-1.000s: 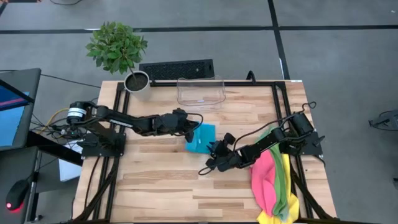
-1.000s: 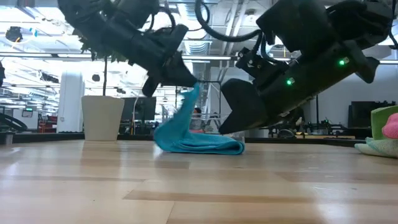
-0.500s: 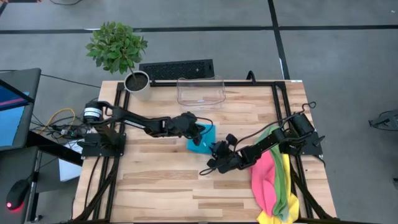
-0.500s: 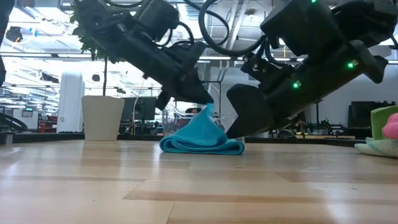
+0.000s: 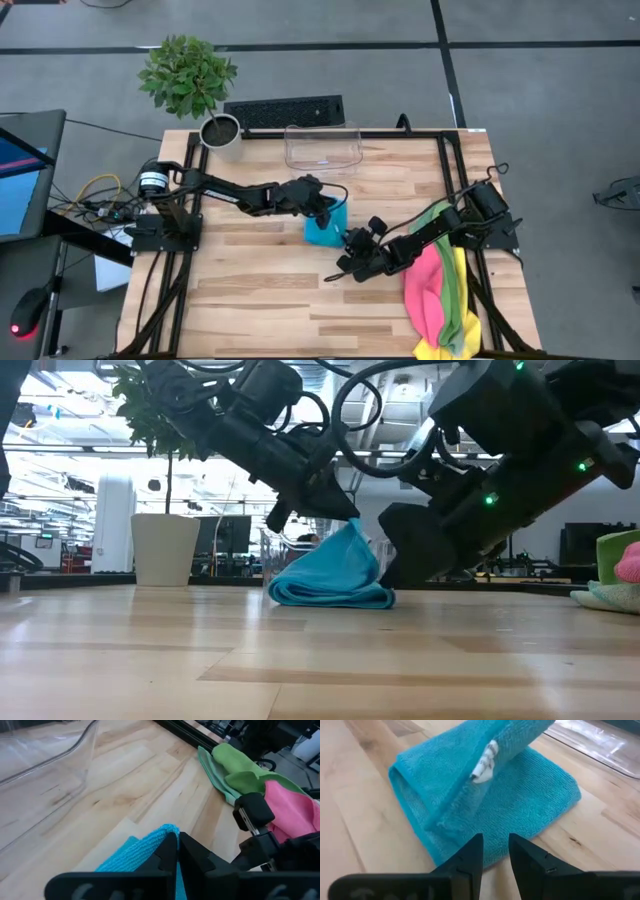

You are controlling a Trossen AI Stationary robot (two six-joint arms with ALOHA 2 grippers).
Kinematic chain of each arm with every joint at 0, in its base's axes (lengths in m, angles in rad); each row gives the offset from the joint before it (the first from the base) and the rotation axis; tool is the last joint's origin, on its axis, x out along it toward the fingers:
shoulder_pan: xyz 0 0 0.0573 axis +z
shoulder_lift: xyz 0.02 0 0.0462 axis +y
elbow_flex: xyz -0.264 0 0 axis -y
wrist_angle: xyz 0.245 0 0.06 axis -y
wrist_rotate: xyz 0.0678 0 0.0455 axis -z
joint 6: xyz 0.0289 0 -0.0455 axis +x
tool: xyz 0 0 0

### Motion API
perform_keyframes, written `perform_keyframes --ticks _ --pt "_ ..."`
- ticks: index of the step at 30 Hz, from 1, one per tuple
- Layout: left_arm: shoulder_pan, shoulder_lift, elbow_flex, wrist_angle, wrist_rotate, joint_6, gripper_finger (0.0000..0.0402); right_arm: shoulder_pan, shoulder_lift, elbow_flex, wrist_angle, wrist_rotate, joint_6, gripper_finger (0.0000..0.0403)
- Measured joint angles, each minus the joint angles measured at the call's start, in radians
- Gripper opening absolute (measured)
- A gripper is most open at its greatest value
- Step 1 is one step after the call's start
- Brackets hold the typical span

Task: Fold microfiber towels
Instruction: Fold the blue microfiber towel

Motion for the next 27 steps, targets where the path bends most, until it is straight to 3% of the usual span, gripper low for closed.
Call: perform_keyframes --ticks 20,27 --pt "-0.020 0.039 0.004 0.045 0.035 -0.010 0.0001 -0.009 0.012 0.000 0.002 0.004 -0.001 0.0118" --pt "-0.020 0.108 0.039 0.070 0.033 -0.008 0.0041 0.000 -0.005 0.002 -0.013 0.010 0.000 0.0118"
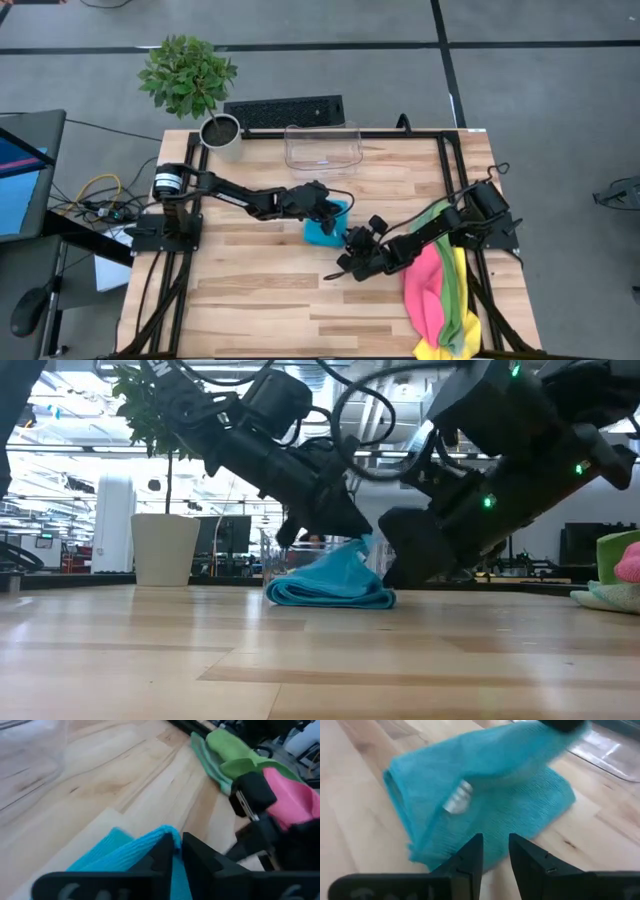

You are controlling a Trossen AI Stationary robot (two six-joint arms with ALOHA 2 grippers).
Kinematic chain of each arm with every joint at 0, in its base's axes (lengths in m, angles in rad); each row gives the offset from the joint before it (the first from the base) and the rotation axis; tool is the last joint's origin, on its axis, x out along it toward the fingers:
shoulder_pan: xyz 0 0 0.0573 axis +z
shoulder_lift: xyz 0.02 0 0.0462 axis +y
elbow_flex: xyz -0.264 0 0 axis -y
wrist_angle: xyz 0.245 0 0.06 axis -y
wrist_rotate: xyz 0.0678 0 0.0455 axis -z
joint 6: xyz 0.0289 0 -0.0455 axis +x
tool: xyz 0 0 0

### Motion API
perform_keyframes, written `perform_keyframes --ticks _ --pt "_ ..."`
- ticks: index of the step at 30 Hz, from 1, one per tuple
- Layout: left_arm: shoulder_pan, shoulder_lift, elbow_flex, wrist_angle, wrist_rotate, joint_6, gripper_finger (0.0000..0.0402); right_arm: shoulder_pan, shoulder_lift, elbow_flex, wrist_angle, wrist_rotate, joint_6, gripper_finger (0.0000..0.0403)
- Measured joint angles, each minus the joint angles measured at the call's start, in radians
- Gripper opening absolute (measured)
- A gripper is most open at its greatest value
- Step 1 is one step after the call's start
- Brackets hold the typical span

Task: Fold microfiber towels
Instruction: Fold the blue microfiber towel

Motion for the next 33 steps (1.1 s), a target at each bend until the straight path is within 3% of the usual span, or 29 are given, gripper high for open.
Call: perform_keyframes --ticks 11,17,20,23,26,30,33 --pt "0.010 0.040 0.055 -0.017 0.002 0.035 0.0111 0.041 -0.107 -0.001 -0.097 0.029 0.040 0.0119" --pt "0.021 -0.064 0.054 -0.124 0.115 0.076 0.0136 0.036 -0.129 -0.002 -0.046 0.151 0.017 0.0132" --pt "0.023 -0.169 0.028 -0.217 0.128 0.099 0.0137 0.016 -0.120 -0.037 0.075 0.127 -0.001 0.0140" --pt "0.015 -0.287 -0.027 -0.268 0.111 0.105 0.0137 0.001 -0.076 -0.119 0.318 0.111 -0.080 0.0144" --pt "-0.006 -0.384 -0.112 -0.256 0.042 0.104 0.0137 -0.028 -0.007 -0.166 0.571 0.029 -0.163 0.0141" --pt "-0.034 -0.435 -0.249 -0.190 -0.038 0.049 0.0137 -0.065 0.105 -0.168 0.657 -0.103 -0.138 0.0127" --pt "-0.042 -0.433 -0.346 -0.074 -0.040 -0.002 0.0137 -0.060 0.130 -0.167 0.652 -0.101 -0.058 0.0113"
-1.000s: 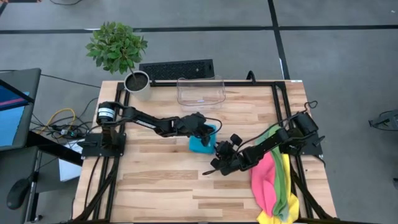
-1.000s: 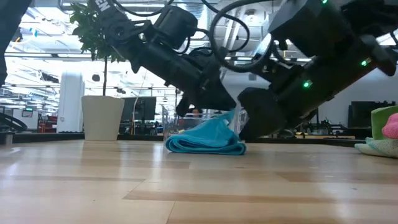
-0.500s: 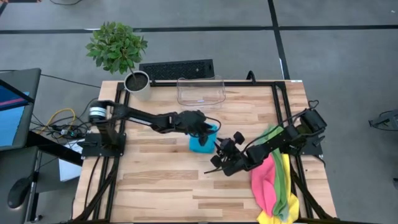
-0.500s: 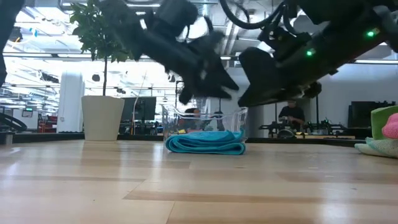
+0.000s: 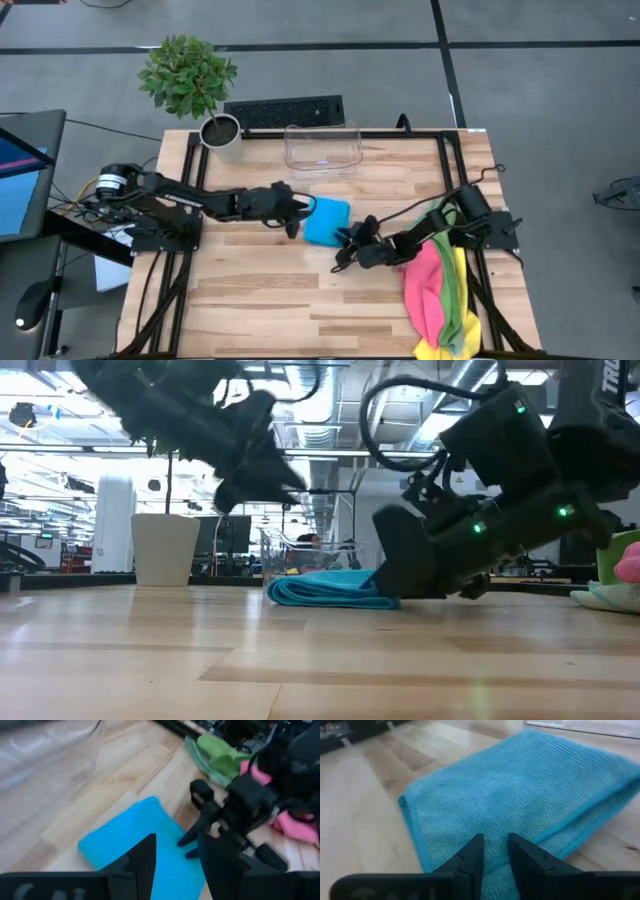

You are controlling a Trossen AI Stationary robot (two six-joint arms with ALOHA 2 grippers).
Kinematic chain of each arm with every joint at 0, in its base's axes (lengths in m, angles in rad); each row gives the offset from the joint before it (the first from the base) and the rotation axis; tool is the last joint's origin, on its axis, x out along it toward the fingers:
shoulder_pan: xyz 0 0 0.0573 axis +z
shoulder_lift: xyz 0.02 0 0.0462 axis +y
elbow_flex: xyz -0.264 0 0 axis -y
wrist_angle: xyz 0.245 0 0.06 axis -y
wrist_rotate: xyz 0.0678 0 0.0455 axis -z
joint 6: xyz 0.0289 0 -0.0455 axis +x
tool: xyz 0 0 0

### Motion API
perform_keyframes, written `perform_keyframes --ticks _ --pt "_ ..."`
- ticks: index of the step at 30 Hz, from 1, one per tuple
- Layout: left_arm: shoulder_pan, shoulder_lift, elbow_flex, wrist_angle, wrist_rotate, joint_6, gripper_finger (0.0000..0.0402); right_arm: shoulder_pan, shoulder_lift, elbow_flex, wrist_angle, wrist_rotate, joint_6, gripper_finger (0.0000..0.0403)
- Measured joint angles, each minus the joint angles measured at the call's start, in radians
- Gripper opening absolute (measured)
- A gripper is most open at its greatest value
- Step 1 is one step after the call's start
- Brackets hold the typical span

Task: Fold microfiber towels
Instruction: Fold the blue microfiber towel

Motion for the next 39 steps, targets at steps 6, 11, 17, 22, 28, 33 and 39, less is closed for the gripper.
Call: perform_keyframes --ticks 6,11,17,22,28,33,39 --pt "0.000 0.050 -0.078 0.178 -0.025 -0.023 0.0137 0.036 -0.100 -0.014 -0.072 0.015 -0.024 0.0092" --pt "0.000 0.154 -0.056 0.302 -0.025 0.035 0.0137 0.032 -0.221 -0.015 -0.071 0.211 -0.214 0.0084" --pt "0.000 0.333 0.023 0.305 -0.080 0.082 0.0137 -0.111 -0.205 -0.013 -0.096 0.100 -0.258 0.0072" --pt "0.017 0.445 0.077 0.307 -0.188 0.065 0.0137 -0.181 -0.089 -0.016 -0.098 0.023 -0.182 0.0067" --pt "0.049 0.519 0.110 0.294 -0.163 0.009 0.0137 -0.190 -0.011 -0.013 -0.060 0.018 -0.099 0.0062" --pt "0.058 0.536 0.122 0.301 -0.134 0.001 0.0137 -0.176 -0.053 -0.019 -0.085 0.031 -0.146 0.0059" --pt "0.059 0.537 0.139 0.285 -0.114 0.003 0.0137 -0.116 -0.194 -0.017 0.037 0.055 -0.332 0.0058"
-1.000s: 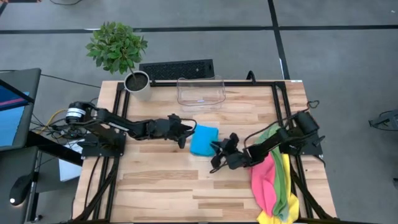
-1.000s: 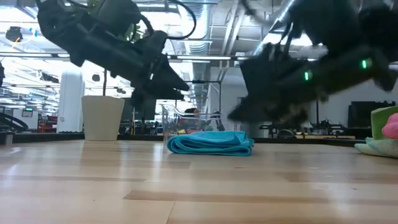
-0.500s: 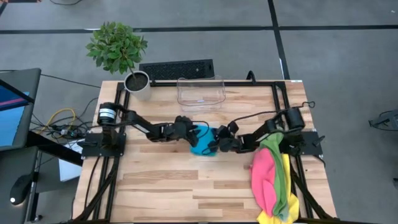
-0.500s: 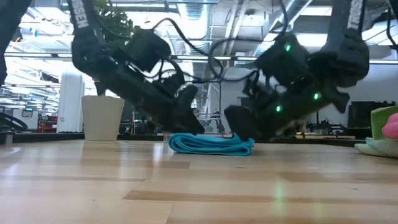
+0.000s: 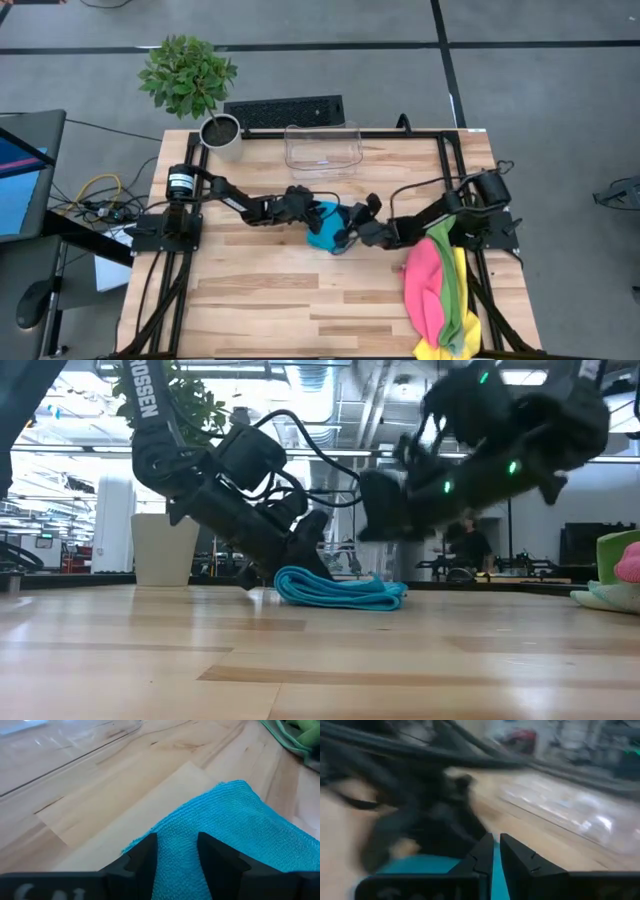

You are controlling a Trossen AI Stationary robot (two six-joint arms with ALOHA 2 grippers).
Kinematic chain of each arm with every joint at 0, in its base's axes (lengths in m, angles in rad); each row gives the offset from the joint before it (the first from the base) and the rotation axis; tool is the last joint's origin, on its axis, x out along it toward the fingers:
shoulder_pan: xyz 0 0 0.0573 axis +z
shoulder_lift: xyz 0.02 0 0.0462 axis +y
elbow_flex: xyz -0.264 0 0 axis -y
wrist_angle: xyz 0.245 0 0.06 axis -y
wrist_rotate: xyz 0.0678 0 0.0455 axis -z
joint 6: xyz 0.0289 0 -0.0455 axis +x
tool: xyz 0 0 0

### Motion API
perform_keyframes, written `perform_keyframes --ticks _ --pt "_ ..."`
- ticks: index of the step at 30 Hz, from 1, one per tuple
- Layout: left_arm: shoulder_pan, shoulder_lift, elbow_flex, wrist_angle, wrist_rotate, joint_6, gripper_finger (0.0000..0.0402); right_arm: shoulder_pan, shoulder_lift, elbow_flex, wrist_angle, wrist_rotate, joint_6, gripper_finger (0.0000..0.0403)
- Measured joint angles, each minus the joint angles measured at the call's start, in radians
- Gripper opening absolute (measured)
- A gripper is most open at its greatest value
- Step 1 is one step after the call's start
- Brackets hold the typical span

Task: Fold microfiber towels
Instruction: Fold the blue microfiber towel

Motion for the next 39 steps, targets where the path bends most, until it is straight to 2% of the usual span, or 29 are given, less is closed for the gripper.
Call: perform_keyframes --ticks 4,11,14,17,22,25,28,33,39 --pt "0.000 0.000 0.001 0.000 0.002 0.003 0.0137 0.045 0.035 0.000 0.134 -0.055 -0.049 0.0058" --pt "0.000 0.001 0.001 0.003 0.002 0.004 0.0137 0.100 0.234 0.025 0.164 -0.099 0.148 0.0058" --pt "0.000 -0.013 0.000 -0.008 0.014 0.040 0.0137 0.115 0.280 0.035 0.174 -0.092 0.212 0.0058" --pt "-0.001 -0.085 -0.003 -0.060 0.061 0.067 0.0137 0.121 0.283 0.036 0.170 -0.079 0.219 0.0058" --pt "-0.016 -0.254 0.000 -0.168 0.052 0.119 0.0137 0.113 0.270 0.036 0.142 -0.089 0.228 0.0058" --pt "-0.068 -0.302 -0.015 -0.208 0.052 0.119 0.0133 0.111 0.269 0.035 0.139 -0.092 0.231 0.0058" --pt "-0.133 -0.295 -0.049 -0.209 0.023 0.093 0.0116 0.111 0.269 0.035 0.139 -0.092 0.231 0.0058" --pt "-0.212 -0.208 -0.079 -0.166 -0.042 0.048 0.0073 0.111 0.269 0.035 0.141 -0.091 0.231 0.0058" --pt "-0.236 -0.083 -0.062 -0.128 -0.088 0.041 0.0022 0.108 0.270 0.035 0.142 -0.091 0.231 0.0058"
